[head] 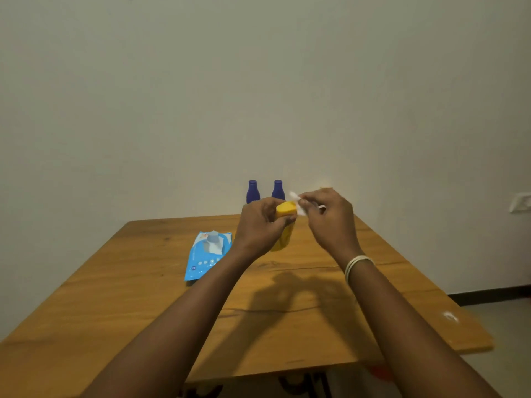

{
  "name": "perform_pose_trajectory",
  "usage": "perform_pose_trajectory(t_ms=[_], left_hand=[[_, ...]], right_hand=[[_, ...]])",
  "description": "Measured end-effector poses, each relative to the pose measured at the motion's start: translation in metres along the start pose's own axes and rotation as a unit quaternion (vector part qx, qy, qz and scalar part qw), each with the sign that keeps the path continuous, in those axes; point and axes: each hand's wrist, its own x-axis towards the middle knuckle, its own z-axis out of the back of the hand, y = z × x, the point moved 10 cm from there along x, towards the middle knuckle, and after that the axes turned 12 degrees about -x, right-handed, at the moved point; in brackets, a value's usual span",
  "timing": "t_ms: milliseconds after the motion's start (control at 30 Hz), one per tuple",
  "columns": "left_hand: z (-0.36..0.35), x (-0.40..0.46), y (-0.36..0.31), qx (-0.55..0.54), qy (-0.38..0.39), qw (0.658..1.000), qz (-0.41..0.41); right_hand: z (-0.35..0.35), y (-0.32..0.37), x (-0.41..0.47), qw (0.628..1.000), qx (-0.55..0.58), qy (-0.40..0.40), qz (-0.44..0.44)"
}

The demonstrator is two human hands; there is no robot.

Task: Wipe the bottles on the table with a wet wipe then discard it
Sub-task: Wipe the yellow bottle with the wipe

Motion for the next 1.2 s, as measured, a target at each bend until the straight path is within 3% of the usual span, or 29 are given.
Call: perform_pose_trajectory(t_ms=[167,333,500,633,800,967,1200], left_hand=[[0.015,0.0,-0.018,-0.143,0.015,0.988,0.053],[0.011,-0.011,-0.015,-0.313,0.122,0.929,0.155],[0.007,-0.019,-0.009,-0.396,0.139,0.893,0.16],[0.014,-0.016,-0.008,-0.396,0.1,0.903,0.133],[0.028,-0.009,-0.009,-0.356,0.056,0.925,0.124],[0.027,-0.009,-0.014,-0.291,0.058,0.949,0.108],[0.044,-0.009,-0.007,-0.402,-0.017,0.901,0.164]], right_hand=[[-0.008,0.024,-0.006,0.996,0.085,0.005,0.004],[-0.006,0.018,-0.003,0.988,0.145,-0.02,-0.047],[-0.012,0.017,-0.009,0.977,0.192,-0.004,-0.094],[-0.013,0.025,-0.012,0.973,0.211,0.007,-0.092],[-0.014,0.053,-0.014,0.987,0.16,0.02,0.018],[-0.004,0.058,-0.007,0.988,0.147,-0.049,0.007],[-0.033,0.058,-0.082,0.991,0.095,0.022,0.089]])
